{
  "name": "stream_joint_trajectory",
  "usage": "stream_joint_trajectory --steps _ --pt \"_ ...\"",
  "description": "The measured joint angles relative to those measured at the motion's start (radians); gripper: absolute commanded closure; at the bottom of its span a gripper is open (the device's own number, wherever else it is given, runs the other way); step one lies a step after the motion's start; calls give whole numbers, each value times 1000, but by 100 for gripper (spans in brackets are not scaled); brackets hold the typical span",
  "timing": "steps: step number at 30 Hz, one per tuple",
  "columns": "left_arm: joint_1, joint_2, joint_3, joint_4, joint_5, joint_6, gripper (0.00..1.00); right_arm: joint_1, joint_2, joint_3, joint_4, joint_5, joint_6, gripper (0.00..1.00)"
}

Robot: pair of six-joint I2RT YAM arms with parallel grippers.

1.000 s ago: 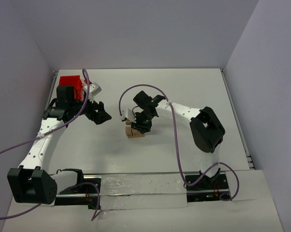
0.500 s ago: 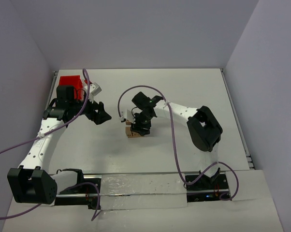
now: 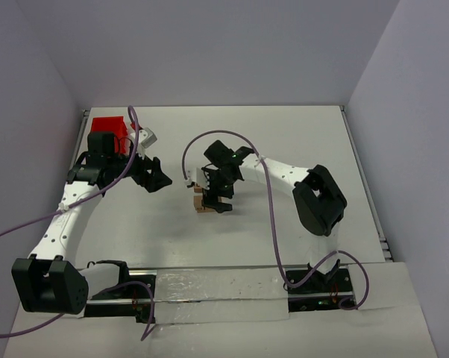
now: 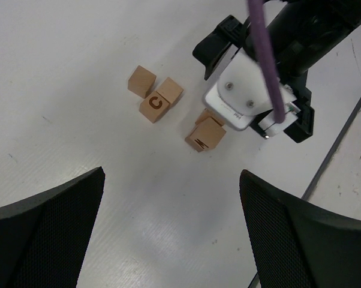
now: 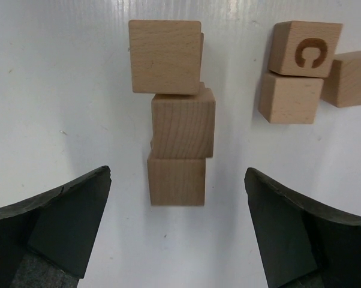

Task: Build the wood block tower

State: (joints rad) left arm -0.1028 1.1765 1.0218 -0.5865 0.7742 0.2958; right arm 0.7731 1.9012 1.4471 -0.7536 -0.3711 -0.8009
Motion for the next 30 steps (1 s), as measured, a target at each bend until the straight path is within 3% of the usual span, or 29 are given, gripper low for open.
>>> stream_joint_trajectory --steps 9,12,13,15,17,23,30 --pt "0 21 4 0 -21 21 1 -2 -211 0 -31 0 14 0" --pt "0 54 13 -1 -38 80 18 -17 -286 0 -40 -21 30 0" --pt "0 68 16 -3 -41 108 20 -26 -310 0 -42 -28 38 0" --pt "0 103 28 -18 -42 180 41 -56 -357 0 -46 -50 53 0" --pt "0 150 47 -48 -42 262 51 -96 -400 -1 -48 -72 70 0" --pt "0 296 80 -101 -60 438 57 -252 -500 -79 -40 -139 137 0" --pt "-10 317 -15 22 -111 404 55 -402 -546 -230 2 -179 243 0"
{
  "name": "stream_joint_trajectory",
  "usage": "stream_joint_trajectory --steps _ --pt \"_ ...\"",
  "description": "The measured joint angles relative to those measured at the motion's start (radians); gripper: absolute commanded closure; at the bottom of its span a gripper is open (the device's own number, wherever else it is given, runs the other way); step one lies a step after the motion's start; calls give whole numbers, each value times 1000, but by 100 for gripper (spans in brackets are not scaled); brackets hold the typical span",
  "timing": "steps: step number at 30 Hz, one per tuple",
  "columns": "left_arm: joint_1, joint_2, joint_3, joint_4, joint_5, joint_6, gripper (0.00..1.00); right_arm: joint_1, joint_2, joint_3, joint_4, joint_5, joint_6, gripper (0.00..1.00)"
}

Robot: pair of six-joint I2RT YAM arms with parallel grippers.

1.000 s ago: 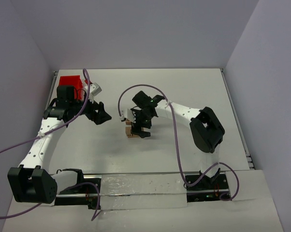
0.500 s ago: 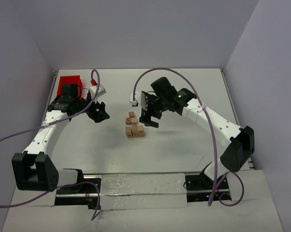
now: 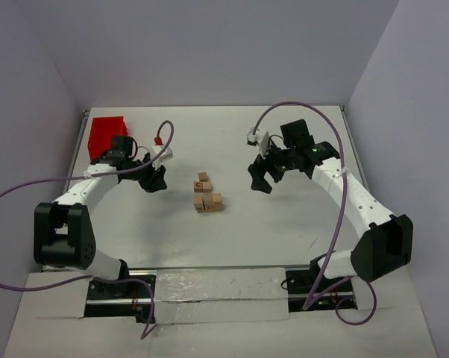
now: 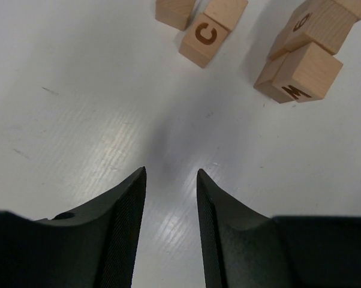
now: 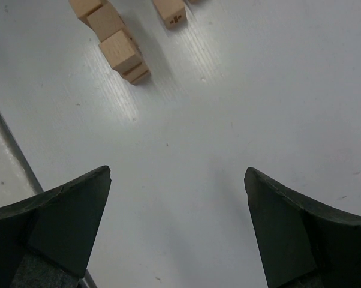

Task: Build the wood block tower

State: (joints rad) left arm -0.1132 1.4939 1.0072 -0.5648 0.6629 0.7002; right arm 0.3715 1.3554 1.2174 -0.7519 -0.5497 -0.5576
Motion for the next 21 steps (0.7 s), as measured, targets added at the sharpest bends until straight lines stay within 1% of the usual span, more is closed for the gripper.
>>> stream_joint_trajectory --steps 4,7,10,14,18,21 --pt "-26 -6 -94 83 -12 -25 57 -49 0 -42 20 -25 50 0" --pt "-47 -4 -113 114 -23 -31 54 -71 -4 -69 41 -42 80 0" --pt "-62 15 -102 137 -16 9 49 -79 -6 -90 55 -52 103 0" --pt "-65 101 -41 118 18 126 43 -83 -7 -99 67 -66 124 0" --pt "-71 211 65 56 49 236 40 -84 -7 -99 79 -71 136 0" --pt "-84 286 143 32 56 288 38 -84 -7 -99 80 -72 142 0"
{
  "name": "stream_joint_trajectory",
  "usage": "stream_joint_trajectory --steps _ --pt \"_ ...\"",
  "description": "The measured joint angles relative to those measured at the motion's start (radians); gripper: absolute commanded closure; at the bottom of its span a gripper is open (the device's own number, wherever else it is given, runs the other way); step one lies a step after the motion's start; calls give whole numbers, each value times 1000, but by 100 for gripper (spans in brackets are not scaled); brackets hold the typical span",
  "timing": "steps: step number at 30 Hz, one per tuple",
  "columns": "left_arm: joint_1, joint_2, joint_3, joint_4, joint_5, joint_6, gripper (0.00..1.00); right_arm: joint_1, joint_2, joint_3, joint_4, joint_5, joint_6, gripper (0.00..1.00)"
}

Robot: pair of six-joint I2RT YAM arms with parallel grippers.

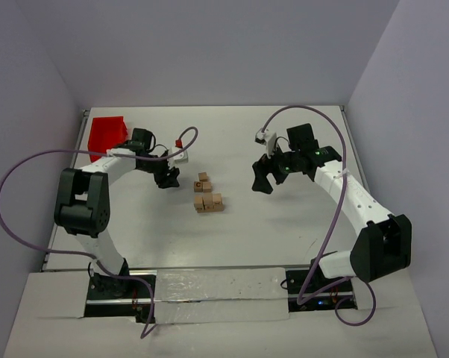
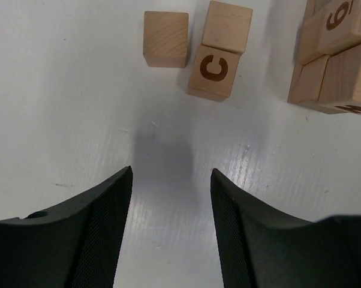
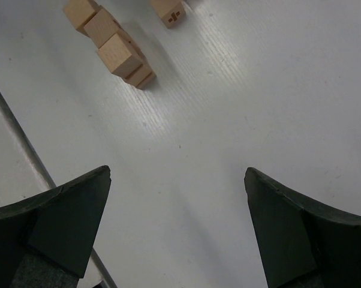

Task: Build the wood block tower

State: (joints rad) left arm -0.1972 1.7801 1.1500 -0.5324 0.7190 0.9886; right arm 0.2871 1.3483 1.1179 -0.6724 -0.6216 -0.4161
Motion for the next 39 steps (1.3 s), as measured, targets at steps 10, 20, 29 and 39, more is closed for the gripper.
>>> stream_joint_trajectory --steps 10,20,29,39 --pt "-85 89 48 -18 -4 44 36 -17 0 0 0 0 0 0" --pt "-130 164 145 -51 -7 57 36 -43 0 -14 -1 0 -12 0" --pt "-157 207 201 -119 -7 103 36 -74 1 -15 -1 -6 -28 0" --pt "-169 217 205 -166 -8 123 35 -82 10 -15 -1 -17 -37 0"
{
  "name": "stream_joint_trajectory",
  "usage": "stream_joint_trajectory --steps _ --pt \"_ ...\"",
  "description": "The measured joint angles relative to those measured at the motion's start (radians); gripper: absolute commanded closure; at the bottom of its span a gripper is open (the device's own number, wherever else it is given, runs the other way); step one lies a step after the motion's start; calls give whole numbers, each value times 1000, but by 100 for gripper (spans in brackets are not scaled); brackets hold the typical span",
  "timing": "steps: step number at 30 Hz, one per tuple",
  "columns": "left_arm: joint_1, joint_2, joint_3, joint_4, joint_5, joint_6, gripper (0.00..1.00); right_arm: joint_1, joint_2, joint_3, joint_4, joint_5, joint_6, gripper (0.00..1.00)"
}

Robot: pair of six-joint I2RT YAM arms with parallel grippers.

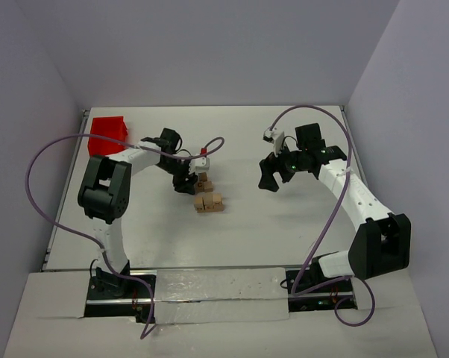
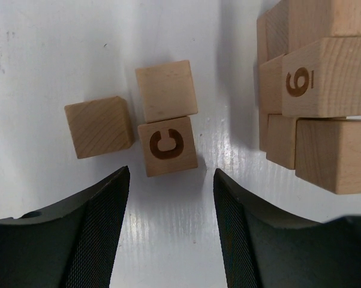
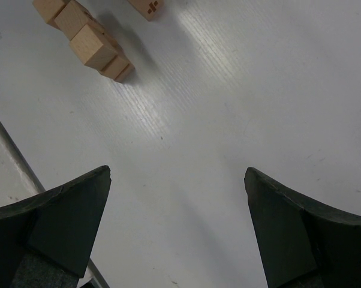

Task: Build the wood block tower

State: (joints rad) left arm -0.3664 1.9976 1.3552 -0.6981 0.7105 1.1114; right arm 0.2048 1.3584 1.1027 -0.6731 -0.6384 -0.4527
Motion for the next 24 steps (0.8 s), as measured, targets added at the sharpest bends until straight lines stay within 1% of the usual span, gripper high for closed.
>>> stream_joint_trajectory --steps 9,14,16,19,23,24 --pt "-10 16 21 -18 -6 -3 31 -5 1 0 0 -2 -11 0" --pt "-17 28 42 -24 -15 -15 31 -9 2 -5 0 -2 -13 0" --pt "-21 40 55 -25 -22 -27 33 -9 3 -7 0 -2 -14 0" --pt "-27 55 72 -24 -35 -45 40 -9 6 -8 0 -2 -15 0" --pt "-36 66 88 -18 -53 -76 51 -10 8 -9 0 -2 -17 0" --pt "-38 67 91 -17 -57 -83 55 -10 9 -9 0 -2 -17 0"
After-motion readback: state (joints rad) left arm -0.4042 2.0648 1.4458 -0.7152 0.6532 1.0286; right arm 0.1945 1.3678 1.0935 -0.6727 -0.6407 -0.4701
